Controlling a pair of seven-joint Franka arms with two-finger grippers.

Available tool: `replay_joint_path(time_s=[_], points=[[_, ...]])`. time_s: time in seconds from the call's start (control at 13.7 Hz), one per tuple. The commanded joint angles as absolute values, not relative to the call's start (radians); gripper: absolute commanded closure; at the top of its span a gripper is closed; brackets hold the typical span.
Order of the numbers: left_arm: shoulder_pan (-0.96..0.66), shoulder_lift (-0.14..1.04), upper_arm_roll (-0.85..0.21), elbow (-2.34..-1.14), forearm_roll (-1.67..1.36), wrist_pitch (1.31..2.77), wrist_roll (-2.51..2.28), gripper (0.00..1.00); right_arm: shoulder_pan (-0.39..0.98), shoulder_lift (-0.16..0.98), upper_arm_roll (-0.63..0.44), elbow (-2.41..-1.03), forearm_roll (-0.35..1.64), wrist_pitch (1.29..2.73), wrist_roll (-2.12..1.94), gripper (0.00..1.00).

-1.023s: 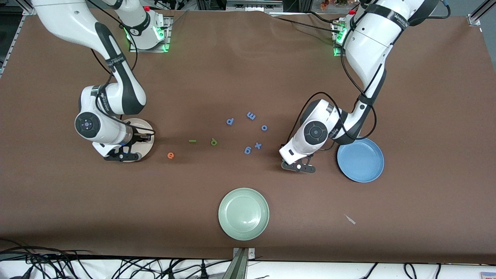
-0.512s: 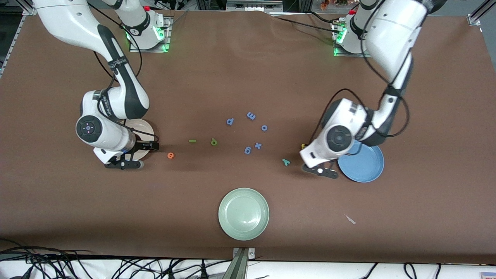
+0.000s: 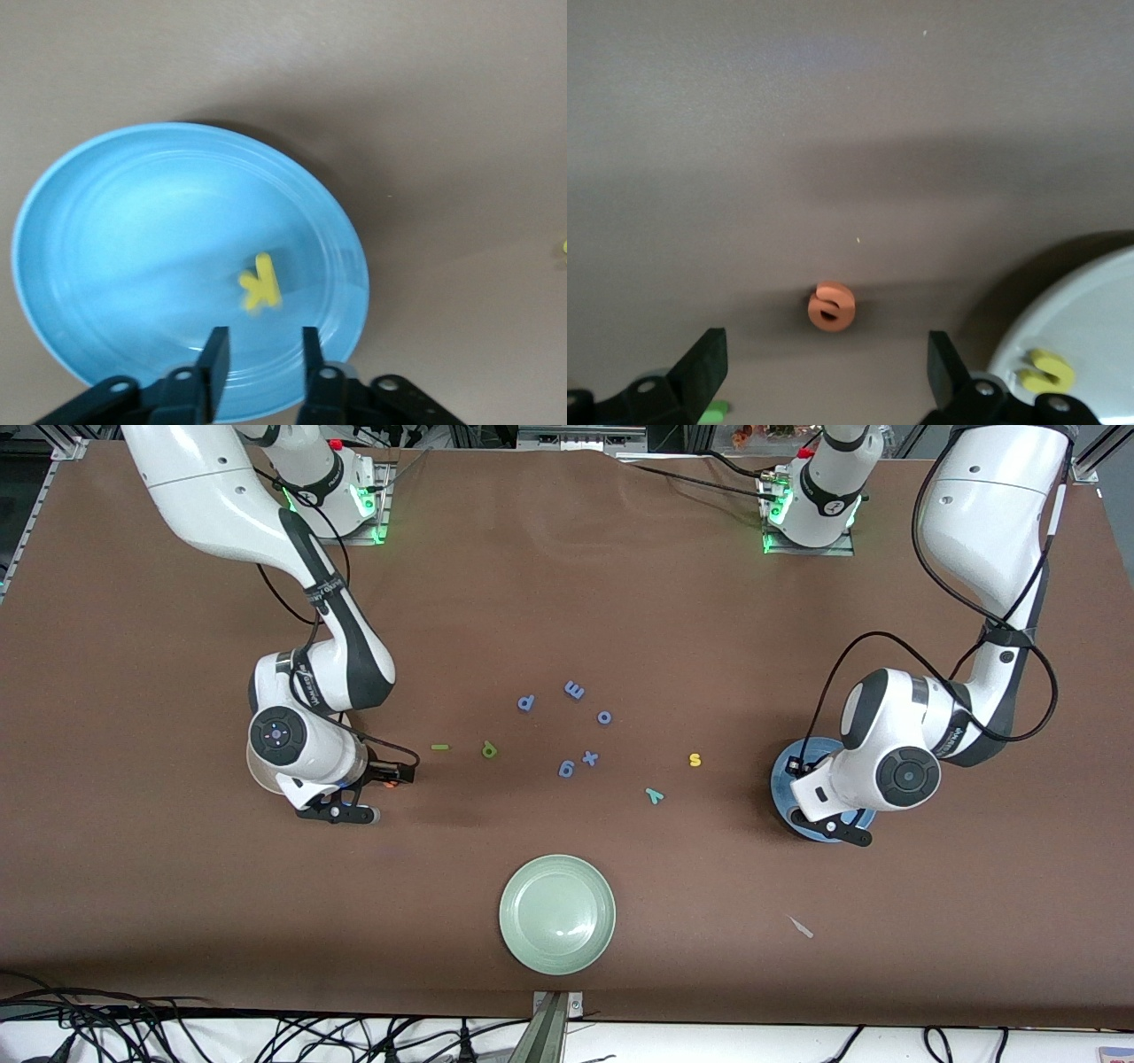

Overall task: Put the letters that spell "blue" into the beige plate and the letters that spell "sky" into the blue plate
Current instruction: 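Grasp the orange letter with the right gripper while the left grasps the s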

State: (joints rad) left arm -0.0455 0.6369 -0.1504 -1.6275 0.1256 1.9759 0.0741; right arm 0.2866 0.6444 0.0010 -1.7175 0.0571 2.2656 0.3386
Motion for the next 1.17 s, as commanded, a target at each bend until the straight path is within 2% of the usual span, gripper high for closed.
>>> replay_joint_path(time_s=[0.0, 0.22, 0.44, 0.73, 0.88, 0.95, 1.02, 1.1], points=[[-0.080, 0.617, -0.193, -1.625, 0.132, 1.976, 0.011, 0.00, 0.293, 0.673, 0.011, -1.690, 0.078, 2.278, 0.347, 0.00], [-0.113, 0.627, -0.282, -1.620, 0.135, 2.009, -0.272, 0.00, 0.293, 0.689, 0.015, -1.695, 0.078, 2.295, 0.347, 0.01], [-0.208, 0.657, -0.281, -1.670, 0.156, 2.098, -0.464, 0.00, 0.290, 0.707, 0.014, -1.695, 0.078, 2.318, 0.339, 0.10], [-0.196, 0.654, -0.278, -1.814, 0.158, 2.343, -0.485, 0.00, 0.281, 0.715, 0.014, -1.695, 0.078, 2.324, 0.328, 0.32], [-0.189, 0.653, -0.275, -1.821, 0.160, 2.353, -0.473, 0.00, 0.279, 0.716, 0.014, -1.694, 0.078, 2.324, 0.328, 0.48], [-0.189, 0.658, -0.275, -1.818, 0.160, 2.359, -0.472, 0.08, 0.279, 0.718, 0.014, -1.695, 0.078, 2.324, 0.328, 0.58], [-0.192, 0.658, -0.275, -1.816, 0.163, 2.359, -0.472, 0.22, 0.279, 0.718, 0.014, -1.695, 0.078, 2.324, 0.328, 0.65], [-0.193, 0.664, -0.276, -1.815, 0.182, 2.359, -0.472, 0.40, 0.279, 0.718, 0.014, -1.695, 0.078, 2.324, 0.328, 0.70]])
